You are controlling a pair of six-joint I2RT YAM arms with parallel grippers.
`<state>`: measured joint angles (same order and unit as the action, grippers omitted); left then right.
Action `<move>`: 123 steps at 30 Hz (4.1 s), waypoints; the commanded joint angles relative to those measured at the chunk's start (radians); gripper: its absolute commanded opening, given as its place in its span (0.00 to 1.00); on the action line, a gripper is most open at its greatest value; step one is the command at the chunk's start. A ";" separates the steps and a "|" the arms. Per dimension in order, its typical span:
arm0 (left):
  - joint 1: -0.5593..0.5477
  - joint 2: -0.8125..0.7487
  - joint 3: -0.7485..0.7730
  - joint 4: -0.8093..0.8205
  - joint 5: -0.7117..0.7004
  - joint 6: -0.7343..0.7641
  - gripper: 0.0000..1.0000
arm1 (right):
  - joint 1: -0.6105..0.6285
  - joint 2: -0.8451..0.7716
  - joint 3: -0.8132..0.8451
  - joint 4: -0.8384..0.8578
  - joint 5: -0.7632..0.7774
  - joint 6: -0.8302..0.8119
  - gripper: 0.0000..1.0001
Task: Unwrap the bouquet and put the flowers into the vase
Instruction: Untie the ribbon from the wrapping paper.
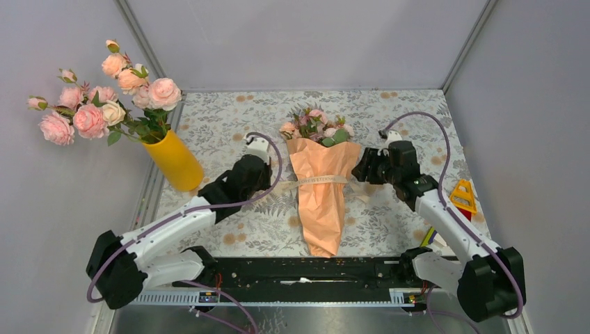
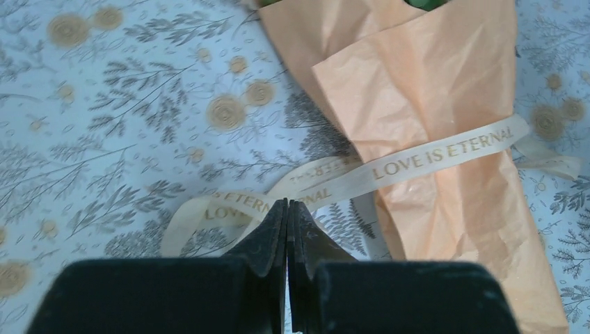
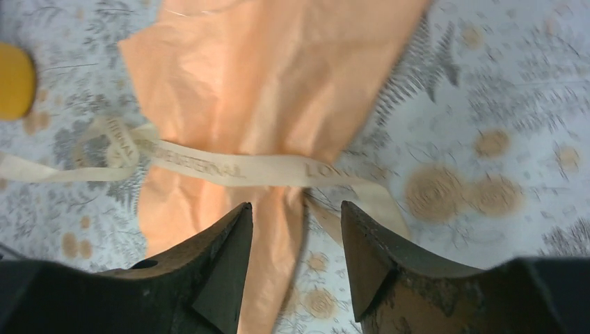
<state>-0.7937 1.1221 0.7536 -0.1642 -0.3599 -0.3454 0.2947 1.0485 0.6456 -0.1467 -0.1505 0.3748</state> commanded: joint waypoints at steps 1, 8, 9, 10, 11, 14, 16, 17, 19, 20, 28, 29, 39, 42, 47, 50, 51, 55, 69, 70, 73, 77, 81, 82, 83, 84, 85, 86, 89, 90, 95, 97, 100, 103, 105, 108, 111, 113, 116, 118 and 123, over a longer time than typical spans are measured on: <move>0.076 -0.108 -0.019 -0.063 0.044 -0.037 0.00 | 0.037 0.102 0.143 -0.003 -0.187 -0.125 0.57; 0.193 -0.206 0.020 -0.199 0.043 -0.014 0.00 | 0.274 0.314 0.362 -0.063 -0.111 -0.267 0.60; 0.207 -0.211 0.034 -0.226 0.037 -0.010 0.00 | 0.295 0.349 0.395 -0.074 -0.111 -0.284 0.60; 0.221 -0.213 0.048 -0.260 0.031 -0.007 0.00 | 0.317 0.391 0.431 -0.091 -0.108 -0.301 0.60; 0.231 -0.215 0.061 -0.285 0.023 -0.005 0.00 | 0.342 0.425 0.476 -0.110 -0.100 -0.324 0.61; 0.255 -0.234 0.092 -0.352 0.009 -0.012 0.00 | 0.412 0.507 0.559 -0.147 -0.090 -0.383 0.63; 0.272 -0.261 0.093 -0.366 0.014 -0.015 0.00 | 0.451 0.554 0.596 -0.155 -0.098 -0.419 0.63; 0.284 -0.275 0.092 -0.370 0.022 -0.015 0.00 | 0.468 0.575 0.612 -0.156 -0.099 -0.430 0.63; 0.307 -0.295 0.088 -0.376 0.039 -0.008 0.00 | 0.500 0.624 0.646 -0.165 -0.097 -0.462 0.63; 0.317 -0.300 0.085 -0.376 0.049 -0.005 0.00 | 0.516 0.650 0.670 -0.178 -0.094 -0.477 0.63; 0.370 -0.335 0.094 -0.410 0.071 0.033 0.00 | 0.590 0.820 0.773 -0.203 -0.004 -0.565 0.64; 0.373 -0.342 0.097 -0.413 0.066 0.040 0.00 | 0.596 0.838 0.779 -0.205 0.016 -0.577 0.64; 0.376 -0.382 0.119 -0.425 0.037 0.094 0.00 | 0.663 0.964 0.844 -0.242 0.204 -0.702 0.64; 0.376 -0.395 0.120 -0.417 0.033 0.097 0.00 | 0.669 0.978 0.839 -0.242 0.233 -0.720 0.64; 0.381 -0.416 0.108 -0.405 0.019 0.105 0.00 | 0.681 0.993 0.821 -0.217 0.317 -0.747 0.61; 0.384 -0.422 0.096 -0.397 0.015 0.108 0.00 | 0.685 0.994 0.815 -0.202 0.346 -0.756 0.49; 0.384 -0.421 0.094 -0.397 0.015 0.108 0.00 | 0.686 0.993 0.814 -0.197 0.350 -0.758 0.42; 0.388 -0.419 0.087 -0.389 0.018 0.106 0.00 | 0.687 0.981 0.802 -0.180 0.365 -0.761 0.17; 0.415 -0.415 0.080 -0.374 0.031 0.097 0.00 | 0.687 0.743 0.687 -0.122 0.239 -0.593 0.00; 0.416 -0.414 0.085 -0.377 0.032 0.096 0.00 | 0.687 0.707 0.666 -0.116 0.214 -0.579 0.00; 0.416 -0.413 0.101 -0.393 0.020 0.097 0.00 | 0.687 0.596 0.595 -0.105 0.188 -0.548 0.00; 0.418 -0.416 0.113 -0.406 0.000 0.103 0.00 | 0.679 0.461 0.512 -0.108 0.271 -0.520 0.00; 0.419 -0.404 0.126 -0.415 -0.043 0.117 0.00 | 0.593 0.371 0.478 -0.161 0.307 -0.455 0.00; 0.419 -0.400 0.128 -0.416 -0.056 0.123 0.00 | 0.559 0.358 0.472 -0.175 0.304 -0.431 0.00; 0.419 -0.398 0.128 -0.416 -0.068 0.128 0.00 | 0.520 0.342 0.464 -0.183 0.305 -0.410 0.00; 0.421 -0.392 0.127 -0.412 -0.080 0.132 0.00 | 0.469 0.328 0.450 -0.185 0.311 -0.395 0.00; 0.423 -0.388 0.125 -0.409 -0.091 0.134 0.00 | 0.432 0.315 0.438 -0.188 0.320 -0.383 0.00; 0.429 -0.380 0.123 -0.410 -0.104 0.127 0.00 | 0.390 0.304 0.428 -0.191 0.328 -0.365 0.00; 0.448 -0.348 0.127 -0.424 -0.102 0.106 0.00 | 0.263 0.297 0.424 -0.230 0.366 -0.301 0.00; 0.455 -0.341 0.123 -0.420 -0.100 0.102 0.00 | 0.220 0.300 0.427 -0.246 0.377 -0.281 0.00; 0.500 -0.315 0.117 -0.410 -0.058 0.071 0.00 | -0.011 0.312 0.443 -0.311 0.380 -0.185 0.00; 0.513 -0.310 0.124 -0.406 -0.055 0.060 0.00 | -0.093 0.317 0.454 -0.327 0.389 -0.154 0.00; 0.517 -0.317 0.134 -0.396 -0.076 0.051 0.00 | -0.188 0.317 0.475 -0.353 0.446 -0.128 0.00; 0.521 -0.332 0.137 -0.384 -0.104 0.057 0.00 | -0.262 0.313 0.500 -0.368 0.538 -0.137 0.00; 0.525 -0.344 0.144 -0.387 -0.128 0.069 0.00 | -0.287 0.311 0.521 -0.380 0.627 -0.153 0.00; 0.536 -0.342 0.172 -0.429 -0.177 0.086 0.00 | -0.348 0.305 0.554 -0.392 0.715 -0.190 0.00; 0.551 -0.348 0.182 -0.449 -0.206 0.105 0.00 | -0.403 0.300 0.571 -0.397 0.790 -0.207 0.00; 0.562 -0.360 0.181 -0.452 -0.215 0.114 0.00 | -0.443 0.298 0.578 -0.400 0.816 -0.207 0.00; 0.573 -0.379 0.176 -0.454 -0.237 0.125 0.00 | -0.492 0.300 0.585 -0.400 0.835 -0.206 0.00; 0.576 -0.388 0.171 -0.455 -0.252 0.132 0.00 | -0.508 0.310 0.592 -0.400 0.860 -0.207 0.00; 0.582 -0.396 0.150 -0.465 -0.286 0.144 0.00 | -0.517 0.362 0.608 -0.400 0.940 -0.205 0.00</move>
<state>-0.2207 0.7406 0.8902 -0.6369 -0.5838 -0.2279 -0.2218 1.3823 1.2041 -0.5461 0.6758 0.1722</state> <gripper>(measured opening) 0.010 0.017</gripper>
